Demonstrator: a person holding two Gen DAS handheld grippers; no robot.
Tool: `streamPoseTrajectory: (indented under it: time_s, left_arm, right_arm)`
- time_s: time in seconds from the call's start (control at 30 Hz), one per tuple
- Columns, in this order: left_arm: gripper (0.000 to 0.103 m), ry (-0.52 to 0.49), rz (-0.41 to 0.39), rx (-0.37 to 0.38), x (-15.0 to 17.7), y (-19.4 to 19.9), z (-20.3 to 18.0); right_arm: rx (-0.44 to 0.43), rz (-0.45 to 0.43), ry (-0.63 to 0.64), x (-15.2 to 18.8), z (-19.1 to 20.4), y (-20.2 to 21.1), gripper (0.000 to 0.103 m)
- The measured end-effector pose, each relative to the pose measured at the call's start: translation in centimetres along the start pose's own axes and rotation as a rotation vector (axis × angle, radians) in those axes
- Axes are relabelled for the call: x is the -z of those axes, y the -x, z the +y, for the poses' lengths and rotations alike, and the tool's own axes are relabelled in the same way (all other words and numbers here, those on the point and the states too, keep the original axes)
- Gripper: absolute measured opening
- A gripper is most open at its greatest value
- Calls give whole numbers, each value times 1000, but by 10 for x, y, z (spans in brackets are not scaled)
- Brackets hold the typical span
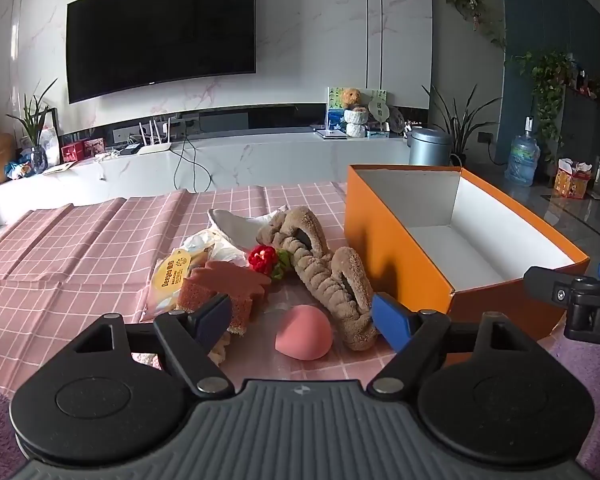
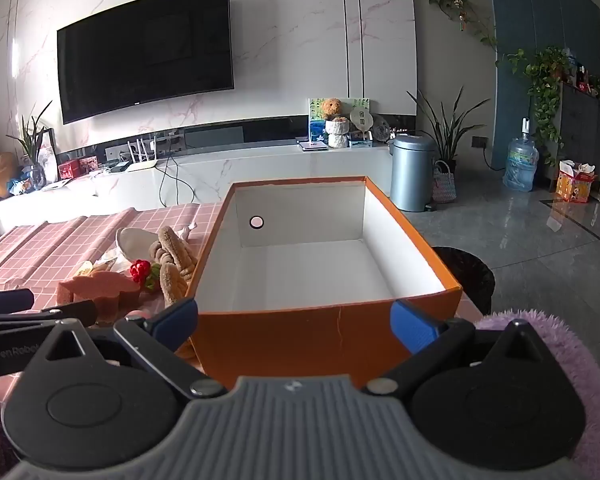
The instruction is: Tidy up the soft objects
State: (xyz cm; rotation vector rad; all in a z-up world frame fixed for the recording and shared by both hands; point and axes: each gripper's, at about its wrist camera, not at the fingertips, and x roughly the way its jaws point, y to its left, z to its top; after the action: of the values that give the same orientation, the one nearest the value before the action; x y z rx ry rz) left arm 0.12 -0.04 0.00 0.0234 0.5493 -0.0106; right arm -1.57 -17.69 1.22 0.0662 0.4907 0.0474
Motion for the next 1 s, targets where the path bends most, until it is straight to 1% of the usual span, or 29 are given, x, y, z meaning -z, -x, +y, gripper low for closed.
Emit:
streamPoseTrajectory:
  time_s: [0.07, 0.13, 0.2, 0.53, 1.0]
  left_arm:
    - [93, -5, 2, -3, -1, -2, -1]
    - [93, -1, -30, 8, -1, 6, -1]
    - [92, -7, -23, 17, -3, 3, -2]
    - [90, -18, -56, 51, -1, 9, -3]
    - [89, -29, -74, 39, 0, 10, -3]
  right_arm:
    - [-1, 1, 0, 0, 0, 0, 101]
    - [-1, 1, 1, 0, 1, 0, 101]
    - [-2, 1, 1, 0, 1, 0, 101]
    - [-2, 3, -3, -1, 0, 0, 101]
    - [-5, 5, -3, 0, -1, -2, 101]
